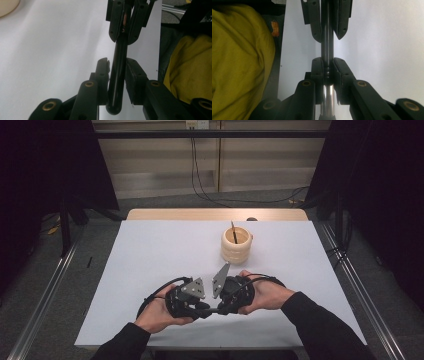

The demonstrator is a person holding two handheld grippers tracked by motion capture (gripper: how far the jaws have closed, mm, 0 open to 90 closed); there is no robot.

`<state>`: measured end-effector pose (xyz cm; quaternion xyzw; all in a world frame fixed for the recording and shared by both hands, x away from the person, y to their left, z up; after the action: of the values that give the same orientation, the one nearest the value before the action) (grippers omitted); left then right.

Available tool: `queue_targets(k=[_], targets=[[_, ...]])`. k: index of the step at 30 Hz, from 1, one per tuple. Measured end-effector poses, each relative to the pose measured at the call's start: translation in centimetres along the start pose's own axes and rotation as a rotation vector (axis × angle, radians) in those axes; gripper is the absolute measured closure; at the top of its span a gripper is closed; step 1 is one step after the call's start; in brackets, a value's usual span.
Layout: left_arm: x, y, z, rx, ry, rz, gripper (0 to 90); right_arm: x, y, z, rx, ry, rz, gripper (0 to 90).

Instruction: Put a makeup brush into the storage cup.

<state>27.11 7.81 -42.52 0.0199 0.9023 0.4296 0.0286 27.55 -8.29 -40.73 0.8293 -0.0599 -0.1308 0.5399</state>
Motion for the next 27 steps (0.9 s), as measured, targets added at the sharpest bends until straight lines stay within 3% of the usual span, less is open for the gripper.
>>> queue_targets(k=[6,9,13,15,16,17,18,24,27], targets=[[0.19,-0.01,0.00,-0.024,-0.022,0.009,77.6,-0.14,-0.15,0.10,0.001,0.013,-0.003,78.6],[0.15,-0.16,0.07,0.009,-0.010,0.021,78.8,-0.08,-0.01,0.23,0.011,0.017,-0.009,78.2],[0.08,-0.12,-0.01,-0.001,-0.006,0.038,79.3,-0.05,0.03,0.27,0.009,0.010,-0.018,77.9],[-0.02,-0.14,0.10,0.016,-0.003,0.045,79.4,0.02,0.02,0.29,0.014,0.014,-0.028,77.7],[-0.09,-0.05,0.12,0.021,-0.005,0.069,79.4,0.03,0.03,0.32,0.022,0.015,-0.025,77.7],[-0.01,-0.09,0.12,0.027,0.011,0.044,79.4,0.01,0.06,0.36,0.023,0.008,-0.029,77.5],[-0.06,-0.06,0.14,0.037,0.016,0.060,79.5,0.05,0.09,0.37,0.029,0.003,-0.025,77.3],[0.05,-0.08,0.08,0.046,0.009,0.063,79.5,0.24,0.22,0.68,0.042,-0.006,-0.058,76.0],[0.00,-0.05,0.14,0.068,0.024,0.072,79.6,0.26,0.12,0.96,0.050,-0.013,-0.068,71.3]])
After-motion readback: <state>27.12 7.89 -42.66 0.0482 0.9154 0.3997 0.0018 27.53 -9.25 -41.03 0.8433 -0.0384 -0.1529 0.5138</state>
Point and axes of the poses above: each handheld gripper's, and its own axes: y roughly backward along the jaws, z roughly out of its underside, x roughly to its right, the point moved 2 cm from there along -y, roughly forward along the jaws, and after that the axes turned 12 degrees about -y, right-handed, at the moved point
